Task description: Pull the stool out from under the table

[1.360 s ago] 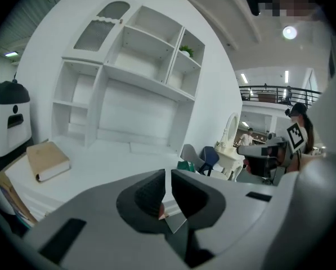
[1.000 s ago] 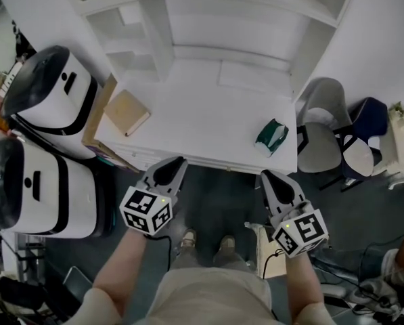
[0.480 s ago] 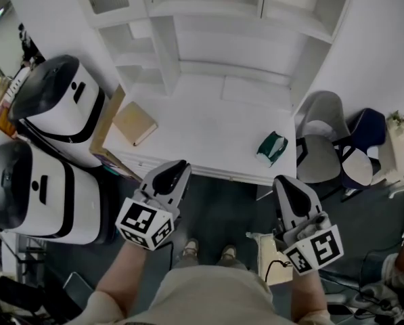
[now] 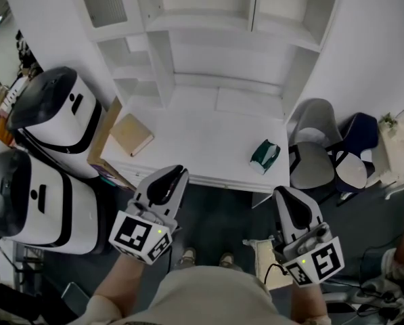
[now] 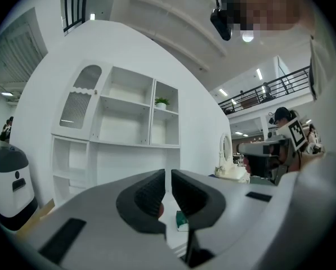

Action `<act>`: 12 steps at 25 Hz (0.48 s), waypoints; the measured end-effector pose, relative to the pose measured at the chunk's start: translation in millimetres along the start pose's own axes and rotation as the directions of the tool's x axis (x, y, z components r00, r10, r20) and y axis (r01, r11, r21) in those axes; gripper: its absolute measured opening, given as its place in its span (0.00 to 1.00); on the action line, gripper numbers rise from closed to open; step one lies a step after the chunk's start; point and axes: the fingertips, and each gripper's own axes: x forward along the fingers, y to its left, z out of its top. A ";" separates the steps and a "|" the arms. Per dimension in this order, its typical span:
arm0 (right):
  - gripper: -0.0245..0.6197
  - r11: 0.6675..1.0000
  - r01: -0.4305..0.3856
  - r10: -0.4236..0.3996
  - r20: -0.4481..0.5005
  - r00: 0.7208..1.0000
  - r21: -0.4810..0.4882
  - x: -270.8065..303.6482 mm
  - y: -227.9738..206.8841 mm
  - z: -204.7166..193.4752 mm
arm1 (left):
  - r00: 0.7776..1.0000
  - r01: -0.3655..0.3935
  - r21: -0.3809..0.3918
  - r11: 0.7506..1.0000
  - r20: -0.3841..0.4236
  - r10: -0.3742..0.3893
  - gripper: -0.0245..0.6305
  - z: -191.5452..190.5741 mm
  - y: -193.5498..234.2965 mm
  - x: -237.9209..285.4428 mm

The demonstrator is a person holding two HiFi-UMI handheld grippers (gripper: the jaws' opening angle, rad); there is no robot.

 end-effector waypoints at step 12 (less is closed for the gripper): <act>0.07 0.999 0.041 -0.041 -0.010 0.999 -0.018 -9.6 2.1 6.2 | 1.000 -0.010 -0.006 1.000 0.008 0.010 0.11 7.3 -6.2 -10.0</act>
